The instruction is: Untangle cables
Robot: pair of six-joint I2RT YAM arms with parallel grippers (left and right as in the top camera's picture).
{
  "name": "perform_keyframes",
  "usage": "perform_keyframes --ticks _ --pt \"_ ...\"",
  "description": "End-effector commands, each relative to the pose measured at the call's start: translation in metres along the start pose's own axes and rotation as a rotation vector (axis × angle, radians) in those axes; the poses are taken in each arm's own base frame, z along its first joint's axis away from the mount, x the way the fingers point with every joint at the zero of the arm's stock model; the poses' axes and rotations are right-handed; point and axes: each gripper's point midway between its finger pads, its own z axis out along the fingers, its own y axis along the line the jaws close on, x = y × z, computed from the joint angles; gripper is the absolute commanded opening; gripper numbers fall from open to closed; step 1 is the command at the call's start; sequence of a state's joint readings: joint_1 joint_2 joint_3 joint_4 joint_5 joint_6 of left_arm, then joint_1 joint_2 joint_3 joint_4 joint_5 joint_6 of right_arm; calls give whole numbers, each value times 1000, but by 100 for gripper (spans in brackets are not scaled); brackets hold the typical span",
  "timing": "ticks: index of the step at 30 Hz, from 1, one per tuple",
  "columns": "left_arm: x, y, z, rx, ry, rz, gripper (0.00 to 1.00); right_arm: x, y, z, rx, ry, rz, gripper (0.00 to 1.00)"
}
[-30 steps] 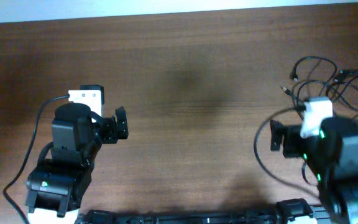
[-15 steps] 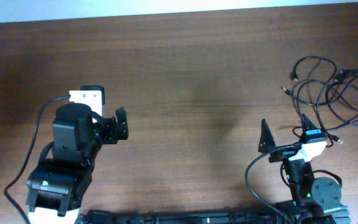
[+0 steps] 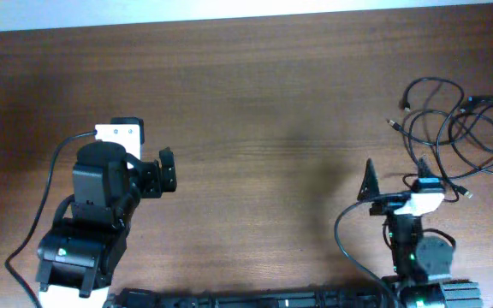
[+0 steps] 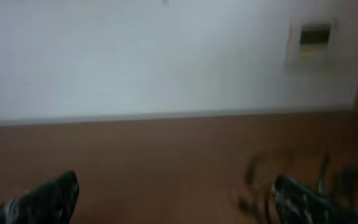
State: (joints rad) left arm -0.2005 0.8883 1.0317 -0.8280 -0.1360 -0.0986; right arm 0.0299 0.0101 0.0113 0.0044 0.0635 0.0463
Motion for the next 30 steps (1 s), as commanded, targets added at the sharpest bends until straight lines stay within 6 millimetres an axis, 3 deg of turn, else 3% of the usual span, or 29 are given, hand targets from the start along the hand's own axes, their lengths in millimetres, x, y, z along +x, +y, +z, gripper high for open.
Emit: perform_keyframes --ticks 1,4,26,30 --pt "1 3 0 -15 0 -9 99 22 -3 -1 5 82 -63 99" --pt "1 3 0 -15 0 -9 99 22 6 -1 -45 84 -60 99" --pt "1 3 0 -15 0 -9 99 23 6 -1 -43 86 -60 99" --pt "11 5 -5 -16 -1 -9 99 23 6 -1 -43 85 -60 99"
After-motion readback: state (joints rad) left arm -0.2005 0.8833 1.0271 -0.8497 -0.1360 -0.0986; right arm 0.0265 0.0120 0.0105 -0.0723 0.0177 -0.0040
